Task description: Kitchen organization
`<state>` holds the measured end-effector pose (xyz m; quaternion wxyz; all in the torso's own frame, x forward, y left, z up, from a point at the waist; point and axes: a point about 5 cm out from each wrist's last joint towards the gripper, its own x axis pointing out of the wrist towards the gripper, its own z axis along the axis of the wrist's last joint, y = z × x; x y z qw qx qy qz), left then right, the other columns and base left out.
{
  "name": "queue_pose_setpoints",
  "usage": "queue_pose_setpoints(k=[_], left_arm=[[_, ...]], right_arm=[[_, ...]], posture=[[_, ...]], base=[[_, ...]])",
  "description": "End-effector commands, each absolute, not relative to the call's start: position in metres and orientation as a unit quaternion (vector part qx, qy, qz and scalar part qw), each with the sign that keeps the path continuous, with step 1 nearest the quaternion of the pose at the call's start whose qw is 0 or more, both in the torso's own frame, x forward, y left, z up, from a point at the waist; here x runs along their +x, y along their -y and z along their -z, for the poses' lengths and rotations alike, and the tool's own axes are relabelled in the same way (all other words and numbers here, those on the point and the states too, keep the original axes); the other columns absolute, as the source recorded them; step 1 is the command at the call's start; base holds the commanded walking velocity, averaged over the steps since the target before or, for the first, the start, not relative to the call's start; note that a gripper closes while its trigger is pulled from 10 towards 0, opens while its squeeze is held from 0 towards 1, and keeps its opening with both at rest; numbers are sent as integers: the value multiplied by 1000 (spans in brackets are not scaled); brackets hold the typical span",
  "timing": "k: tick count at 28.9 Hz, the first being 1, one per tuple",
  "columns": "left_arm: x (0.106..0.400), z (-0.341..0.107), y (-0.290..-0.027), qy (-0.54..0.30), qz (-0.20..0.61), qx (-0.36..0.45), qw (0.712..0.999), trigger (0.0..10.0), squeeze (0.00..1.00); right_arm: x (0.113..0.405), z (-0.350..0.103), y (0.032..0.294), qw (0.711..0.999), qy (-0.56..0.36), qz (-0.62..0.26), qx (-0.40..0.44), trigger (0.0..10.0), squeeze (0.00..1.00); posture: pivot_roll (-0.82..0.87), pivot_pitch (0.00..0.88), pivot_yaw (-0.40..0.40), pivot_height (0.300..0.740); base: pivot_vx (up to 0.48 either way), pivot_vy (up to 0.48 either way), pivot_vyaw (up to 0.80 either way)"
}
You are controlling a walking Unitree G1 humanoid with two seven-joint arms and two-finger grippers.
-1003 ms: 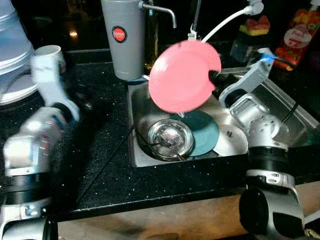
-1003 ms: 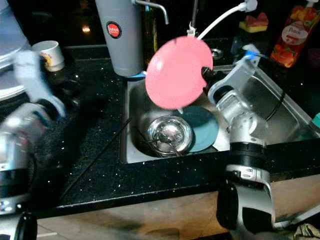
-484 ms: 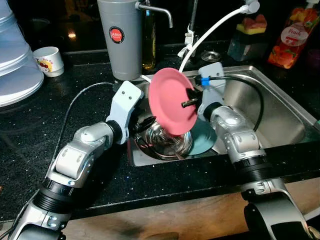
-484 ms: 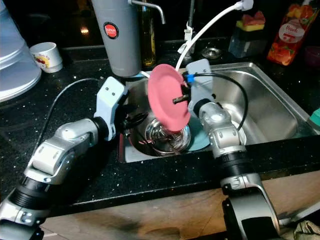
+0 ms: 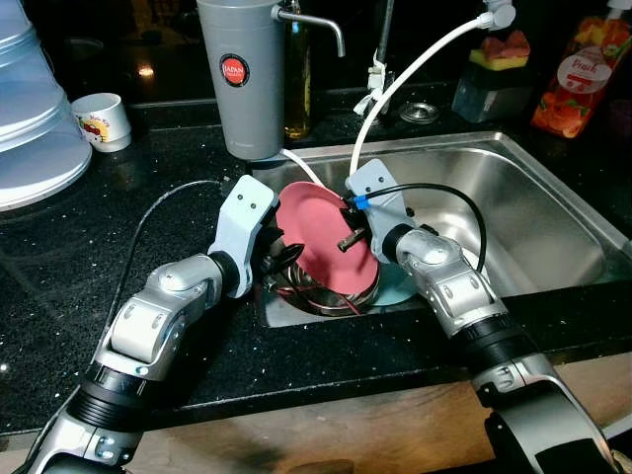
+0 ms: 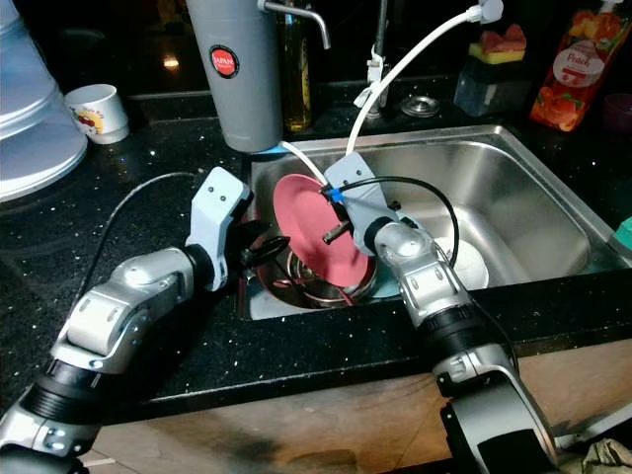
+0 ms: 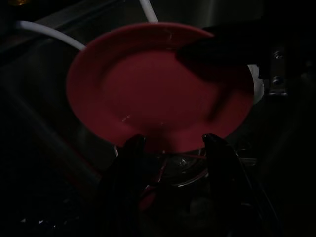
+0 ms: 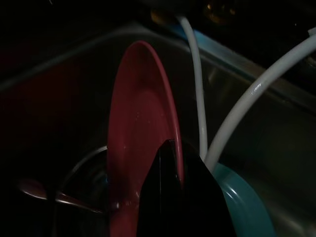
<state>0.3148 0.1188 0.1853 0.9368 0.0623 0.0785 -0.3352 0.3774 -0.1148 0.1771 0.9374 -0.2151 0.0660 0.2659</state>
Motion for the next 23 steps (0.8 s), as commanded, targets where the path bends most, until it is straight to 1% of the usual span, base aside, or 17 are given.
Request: queue_pose_setpoints(k=[1, 6, 14, 15, 16, 17, 18, 22, 23], left_arm=[[314, -179, -122, -92, 334, 57, 936, 10000, 0], [314, -175, -119, -97, 335, 74, 934, 10000, 0], [315, -173, -118, -98, 334, 89, 933, 10000, 0], [316, -173, -119, -97, 332, 94, 934, 10000, 0], [317, -174, -119, -97, 330, 97, 934, 10000, 0], [317, -174, -119, -97, 330, 97, 934, 10000, 0], [318, -174, -120, -96, 328, 99, 935, 10000, 0], [318, -174, -122, -96, 323, 99, 936, 10000, 0], [319, -175, -123, -96, 320, 100, 937, 10000, 0]], right_arm=[[376, -163, 111, 923, -100, -287, -235, 10000, 0], [376, -154, 110, 901, -136, -311, -270, 10000, 0], [377, -154, 111, 895, -142, -315, -282, 10000, 0], [378, -155, 111, 896, -141, -314, -281, 10000, 51], [379, -157, 111, 897, -140, -313, -279, 10000, 369], [379, -157, 111, 897, -140, -313, -279, 10000, 369], [380, -158, 111, 898, -138, -315, -276, 10000, 1000], [382, -161, 110, 898, -133, -313, -279, 10000, 1000], [382, -162, 110, 899, -130, -312, -279, 10000, 808]], posture=[[23, 12, 1, 740], [26, 13, 0, 740], [25, 13, 1, 740], [26, 12, 2, 740], [26, 12, 2, 740], [26, 12, 2, 740], [28, 12, 3, 740], [28, 12, 3, 740], [28, 11, 4, 740]], base=[[0, 0, 0], [0, 0, 0], [0, 0, 0], [0, 0, 0], [0, 0, 0], [0, 0, 0], [0, 0, 0], [0, 0, 0], [0, 0, 0]])
